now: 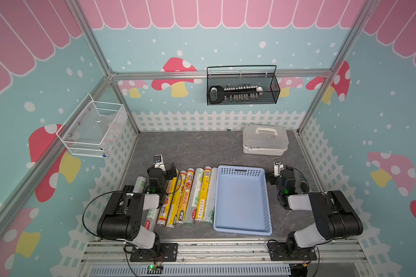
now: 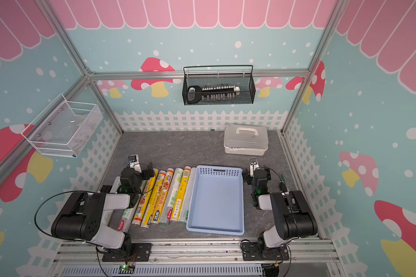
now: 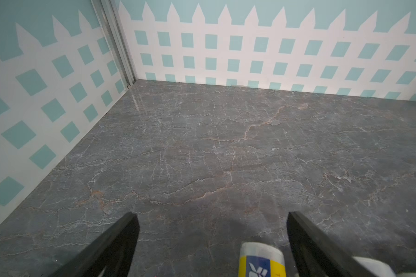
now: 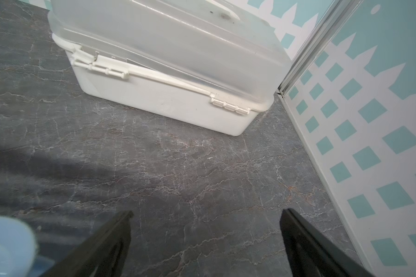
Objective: Put the plastic wrap into the basket
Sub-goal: Move the basket to the center of the board.
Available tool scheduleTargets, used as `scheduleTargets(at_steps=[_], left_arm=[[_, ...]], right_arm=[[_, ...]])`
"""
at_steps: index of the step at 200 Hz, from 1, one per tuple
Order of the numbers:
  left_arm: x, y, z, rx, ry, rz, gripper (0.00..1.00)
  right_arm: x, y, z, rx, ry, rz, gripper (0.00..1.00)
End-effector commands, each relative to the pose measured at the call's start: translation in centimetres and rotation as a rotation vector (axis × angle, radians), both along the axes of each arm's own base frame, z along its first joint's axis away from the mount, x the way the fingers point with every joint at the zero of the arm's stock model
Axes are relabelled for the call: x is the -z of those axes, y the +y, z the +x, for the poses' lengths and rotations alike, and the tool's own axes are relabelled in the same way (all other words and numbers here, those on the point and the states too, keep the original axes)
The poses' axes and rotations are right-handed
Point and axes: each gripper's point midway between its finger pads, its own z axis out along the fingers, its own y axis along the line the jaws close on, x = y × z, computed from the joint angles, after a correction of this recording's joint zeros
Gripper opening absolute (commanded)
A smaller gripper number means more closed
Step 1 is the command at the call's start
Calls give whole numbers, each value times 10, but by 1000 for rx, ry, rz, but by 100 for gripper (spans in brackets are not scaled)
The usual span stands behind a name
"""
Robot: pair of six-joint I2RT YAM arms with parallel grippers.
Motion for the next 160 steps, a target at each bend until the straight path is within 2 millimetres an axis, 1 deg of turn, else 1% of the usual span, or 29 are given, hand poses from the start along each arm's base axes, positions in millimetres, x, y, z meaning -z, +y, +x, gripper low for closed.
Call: scheduleTargets(at_steps=[1,74,103,110,126,139,146,152,160], left_arm=[[-5,-1,4,13,-11,1,99],[-6,-2,3,24,-20,1,99],[-20,4,-8,-14,-56,-7,99],[-25,5,-9,-20,-68,-10,99],[-29,8,-14,-33,-73,-15,99],[-36,10,-18,-54,-77,-25,99],[-42,12,-21,-66,-72,-33,99],[-46,12,-23,-68,-73,-38,99],[-56,13,-26,-69,-94,-42,99]], right_arm=[[-8,-1,5,9,-27,15,99],[-9,-1,4,7,-36,14,99],[-11,0,0,-4,-55,15,99],[-13,1,0,-6,-67,15,99],[-16,1,-1,-6,-62,18,99],[-23,0,-3,-5,-71,18,99],[-24,-1,-5,2,-59,18,99],[-30,-3,-5,16,-62,20,99],[-33,-7,-7,40,-55,25,99]])
